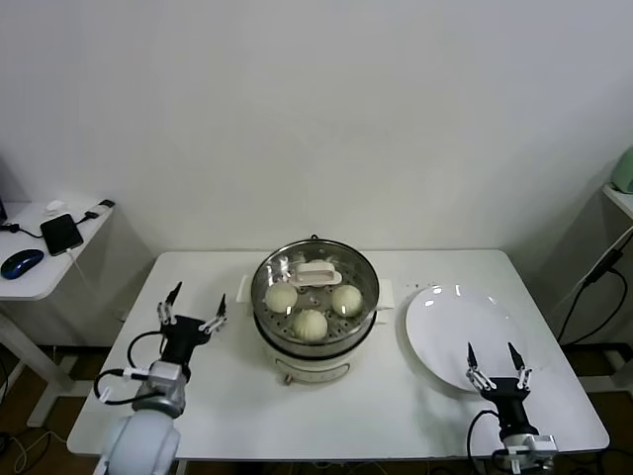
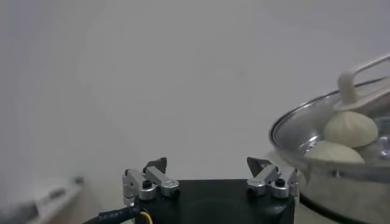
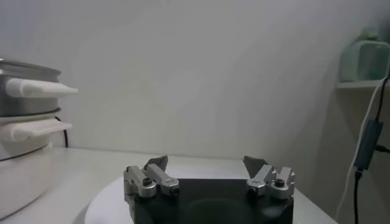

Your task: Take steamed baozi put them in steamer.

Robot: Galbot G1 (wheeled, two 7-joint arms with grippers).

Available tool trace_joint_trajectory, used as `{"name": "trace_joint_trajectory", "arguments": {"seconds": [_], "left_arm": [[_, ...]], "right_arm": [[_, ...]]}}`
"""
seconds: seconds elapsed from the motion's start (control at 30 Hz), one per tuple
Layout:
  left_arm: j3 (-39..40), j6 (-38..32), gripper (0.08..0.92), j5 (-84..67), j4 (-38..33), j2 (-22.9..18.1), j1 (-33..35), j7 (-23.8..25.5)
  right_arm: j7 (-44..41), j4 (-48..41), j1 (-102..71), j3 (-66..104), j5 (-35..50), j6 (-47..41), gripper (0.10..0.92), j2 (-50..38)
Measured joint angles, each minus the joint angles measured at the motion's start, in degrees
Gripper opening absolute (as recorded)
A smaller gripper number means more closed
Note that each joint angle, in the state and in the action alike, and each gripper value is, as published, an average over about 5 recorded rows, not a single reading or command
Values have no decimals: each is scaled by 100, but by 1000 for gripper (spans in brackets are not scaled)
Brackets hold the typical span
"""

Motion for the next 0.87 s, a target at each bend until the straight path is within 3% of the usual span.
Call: {"name": "trace_joint_trajectory", "arguments": {"seconds": [0.37,0.87], "left_arm": [[-139,-1215,823,-1439,926,-29,268,111],[-166,-1772,823,-1893,1234,-101,461,174]], "right_arm": [[-7,12,31,-51,65,-116,823,-20],[-7,31,35,-104,84,-156,823,-15]]}}
